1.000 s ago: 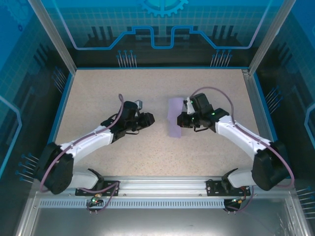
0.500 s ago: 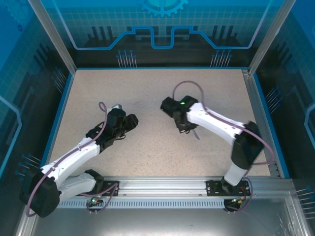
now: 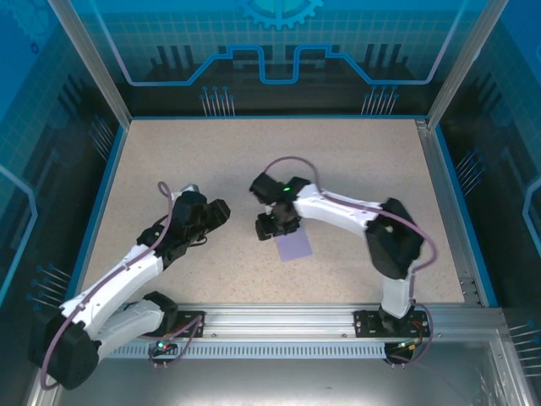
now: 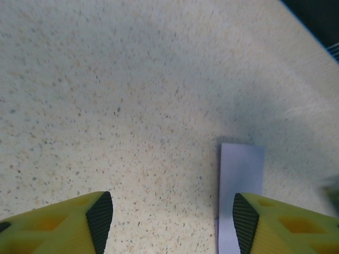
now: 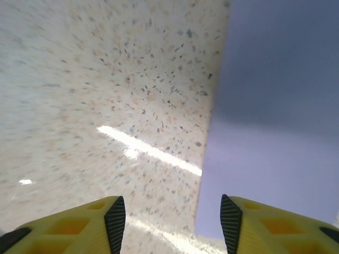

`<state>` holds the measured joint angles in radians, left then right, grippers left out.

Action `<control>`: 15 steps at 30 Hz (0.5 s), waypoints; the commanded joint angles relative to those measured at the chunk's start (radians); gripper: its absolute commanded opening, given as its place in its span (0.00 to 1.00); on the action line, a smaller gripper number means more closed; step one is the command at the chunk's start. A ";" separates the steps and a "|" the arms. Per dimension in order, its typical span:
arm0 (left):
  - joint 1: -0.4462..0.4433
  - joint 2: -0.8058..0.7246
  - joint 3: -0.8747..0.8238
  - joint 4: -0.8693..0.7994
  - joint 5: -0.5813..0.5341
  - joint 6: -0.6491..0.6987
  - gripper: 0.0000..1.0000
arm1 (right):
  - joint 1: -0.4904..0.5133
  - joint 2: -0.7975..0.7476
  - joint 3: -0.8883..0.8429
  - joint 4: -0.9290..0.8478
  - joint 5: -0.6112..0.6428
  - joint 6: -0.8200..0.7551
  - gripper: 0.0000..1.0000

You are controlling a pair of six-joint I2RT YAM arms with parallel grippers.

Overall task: Fold a paper plane with a square sheet of paper (pick it up from the middle)
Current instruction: Turn over the paper at the center of the table.

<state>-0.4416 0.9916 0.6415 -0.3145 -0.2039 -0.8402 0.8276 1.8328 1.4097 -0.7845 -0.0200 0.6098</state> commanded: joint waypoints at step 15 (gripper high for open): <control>0.007 0.415 0.263 0.044 0.484 -0.068 0.62 | -0.169 -0.064 -0.489 0.625 -0.391 0.199 0.21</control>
<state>-0.4374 1.3682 0.9138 -0.3027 0.1928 -0.9150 0.6365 1.7111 0.9924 -0.3214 -0.4194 0.7143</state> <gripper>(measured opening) 0.627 0.213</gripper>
